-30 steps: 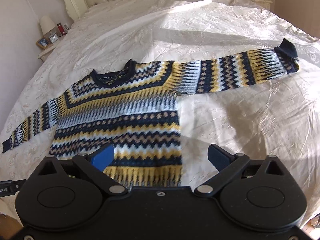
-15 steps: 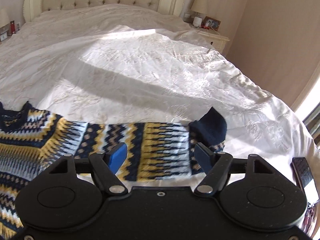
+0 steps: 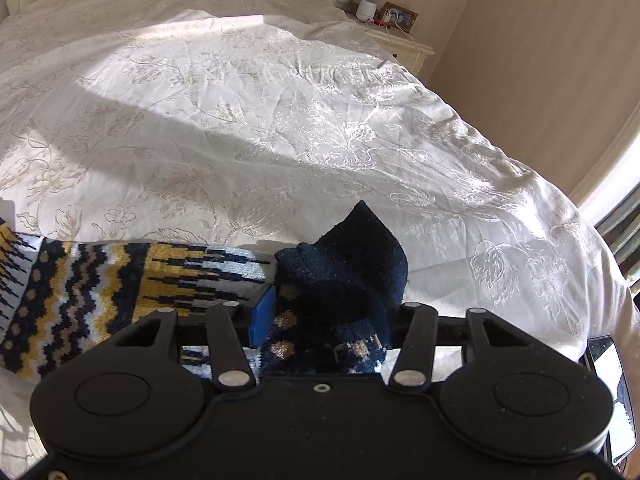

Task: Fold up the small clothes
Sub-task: 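Grasp the navy cuff of one sleeve with the right gripper, then lift the sleeve and fold it across the sweater body, open right gripper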

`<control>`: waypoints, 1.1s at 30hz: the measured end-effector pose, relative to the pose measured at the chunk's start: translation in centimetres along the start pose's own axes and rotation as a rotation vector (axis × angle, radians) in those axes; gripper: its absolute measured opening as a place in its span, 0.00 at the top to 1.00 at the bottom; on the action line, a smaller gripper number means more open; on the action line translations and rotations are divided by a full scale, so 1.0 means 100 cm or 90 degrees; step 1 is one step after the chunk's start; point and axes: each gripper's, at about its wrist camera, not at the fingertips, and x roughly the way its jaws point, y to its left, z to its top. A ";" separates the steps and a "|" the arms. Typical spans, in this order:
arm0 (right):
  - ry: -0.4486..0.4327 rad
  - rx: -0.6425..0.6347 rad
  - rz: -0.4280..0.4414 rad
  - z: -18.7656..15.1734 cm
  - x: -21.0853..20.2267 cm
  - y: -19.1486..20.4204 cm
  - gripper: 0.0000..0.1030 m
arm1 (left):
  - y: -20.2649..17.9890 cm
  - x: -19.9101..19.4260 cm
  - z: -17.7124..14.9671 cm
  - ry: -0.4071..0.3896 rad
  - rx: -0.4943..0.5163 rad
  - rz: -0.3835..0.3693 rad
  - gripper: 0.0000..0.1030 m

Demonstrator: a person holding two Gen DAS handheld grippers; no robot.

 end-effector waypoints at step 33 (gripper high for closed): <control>-0.100 0.014 0.536 0.037 -0.179 0.352 0.89 | 0.133 0.030 0.049 -0.040 0.066 -0.039 0.50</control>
